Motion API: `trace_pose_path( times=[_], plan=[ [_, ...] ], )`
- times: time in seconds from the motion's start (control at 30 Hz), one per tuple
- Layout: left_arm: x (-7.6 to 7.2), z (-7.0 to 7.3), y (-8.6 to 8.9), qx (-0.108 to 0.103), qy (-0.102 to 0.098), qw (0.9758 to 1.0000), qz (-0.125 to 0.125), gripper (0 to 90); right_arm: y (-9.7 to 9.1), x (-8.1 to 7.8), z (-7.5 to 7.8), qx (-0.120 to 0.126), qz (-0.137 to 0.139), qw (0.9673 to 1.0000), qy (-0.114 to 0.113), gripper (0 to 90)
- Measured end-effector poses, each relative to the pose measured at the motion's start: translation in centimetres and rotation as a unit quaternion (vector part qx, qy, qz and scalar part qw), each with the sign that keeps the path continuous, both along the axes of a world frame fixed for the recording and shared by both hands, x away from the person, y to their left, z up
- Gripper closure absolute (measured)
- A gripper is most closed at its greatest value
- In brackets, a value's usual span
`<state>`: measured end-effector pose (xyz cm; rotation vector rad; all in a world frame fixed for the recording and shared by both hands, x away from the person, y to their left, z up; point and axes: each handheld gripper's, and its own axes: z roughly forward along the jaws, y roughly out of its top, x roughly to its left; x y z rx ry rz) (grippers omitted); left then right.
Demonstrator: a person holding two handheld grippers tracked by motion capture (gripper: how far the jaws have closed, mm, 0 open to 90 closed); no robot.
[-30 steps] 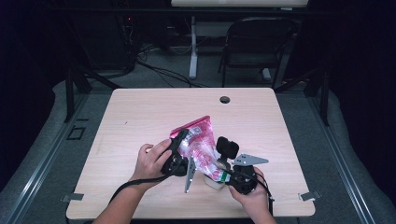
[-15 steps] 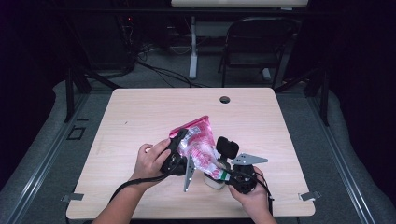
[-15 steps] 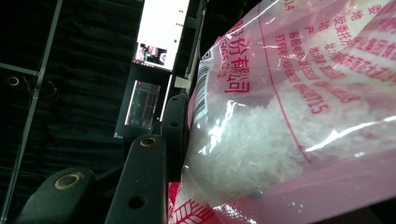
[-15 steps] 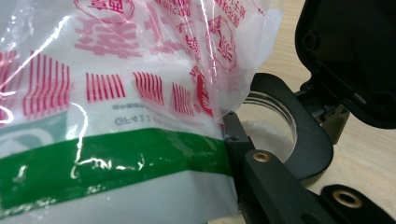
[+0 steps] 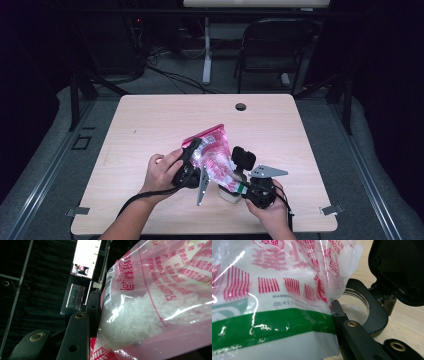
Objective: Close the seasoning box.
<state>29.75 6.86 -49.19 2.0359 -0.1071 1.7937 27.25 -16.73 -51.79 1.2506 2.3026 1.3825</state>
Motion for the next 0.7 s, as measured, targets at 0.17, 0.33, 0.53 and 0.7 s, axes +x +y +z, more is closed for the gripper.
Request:
trace_pose_path(
  times=[0.17, 0.33, 0.53, 0.7],
  plan=[
    [-0.1, 0.0, 0.1, 0.0, 0.005, 1.0, 0.006, 66.9, 0.0, 0.0, 0.1, -0.002, 0.003, 1.0, 0.0, 90.0],
    [0.0, -0.1, 0.4, -0.006, 0.014, 0.9998, 0.01, 67.1, 0.1, 0.1, 0.1, -0.003, 0.003, 1.0, -0.001, 90.0],
    [0.2, -0.4, 0.8, -0.024, 0.032, 0.9991, 0.012, 67.6, 0.1, 0.3, 0.3, -0.001, 0.003, 1.0, -0.003, 90.0],
    [0.4, -0.5, 1.0, -0.033, 0.05, 0.9981, 0.016, 67.9, 0.1, 0.4, 0.5, -0.001, 0.004, 1.0, -0.004, 90.0]
  ],
)
